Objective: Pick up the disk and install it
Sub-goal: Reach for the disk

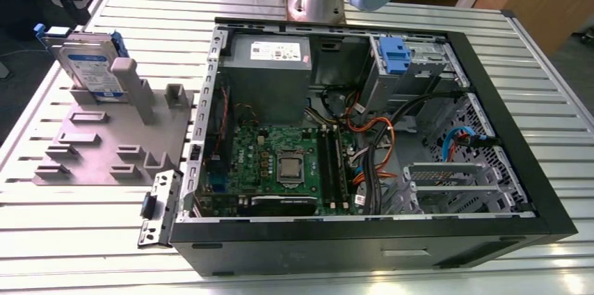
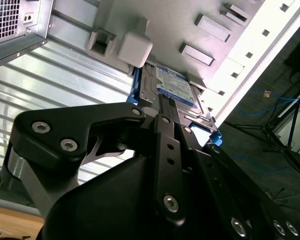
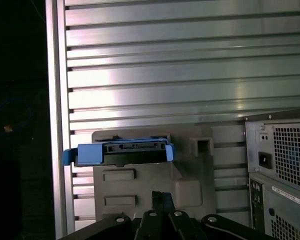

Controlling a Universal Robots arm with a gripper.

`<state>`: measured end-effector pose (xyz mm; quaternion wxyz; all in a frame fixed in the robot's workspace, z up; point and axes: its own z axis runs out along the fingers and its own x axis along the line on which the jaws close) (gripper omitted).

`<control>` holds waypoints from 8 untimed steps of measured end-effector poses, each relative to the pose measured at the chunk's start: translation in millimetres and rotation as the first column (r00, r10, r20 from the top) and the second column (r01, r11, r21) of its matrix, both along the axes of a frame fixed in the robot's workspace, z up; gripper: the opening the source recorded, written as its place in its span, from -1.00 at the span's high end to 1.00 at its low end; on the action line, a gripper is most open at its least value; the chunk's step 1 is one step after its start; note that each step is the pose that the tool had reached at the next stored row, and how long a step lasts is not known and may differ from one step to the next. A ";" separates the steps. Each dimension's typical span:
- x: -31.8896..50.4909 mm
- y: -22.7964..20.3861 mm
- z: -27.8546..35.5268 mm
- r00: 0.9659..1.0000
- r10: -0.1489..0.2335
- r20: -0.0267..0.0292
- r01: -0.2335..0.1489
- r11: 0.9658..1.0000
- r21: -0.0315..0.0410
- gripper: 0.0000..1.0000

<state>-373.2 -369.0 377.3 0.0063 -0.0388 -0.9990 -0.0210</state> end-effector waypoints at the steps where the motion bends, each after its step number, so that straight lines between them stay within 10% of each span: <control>1: -0.2 0.0 0.0 1.000 0.000 0.000 0.000 1.000 0.000 0.79; 8: -2.5 0.0 0.0 1.000 0.000 0.000 0.000 1.000 0.000 0.79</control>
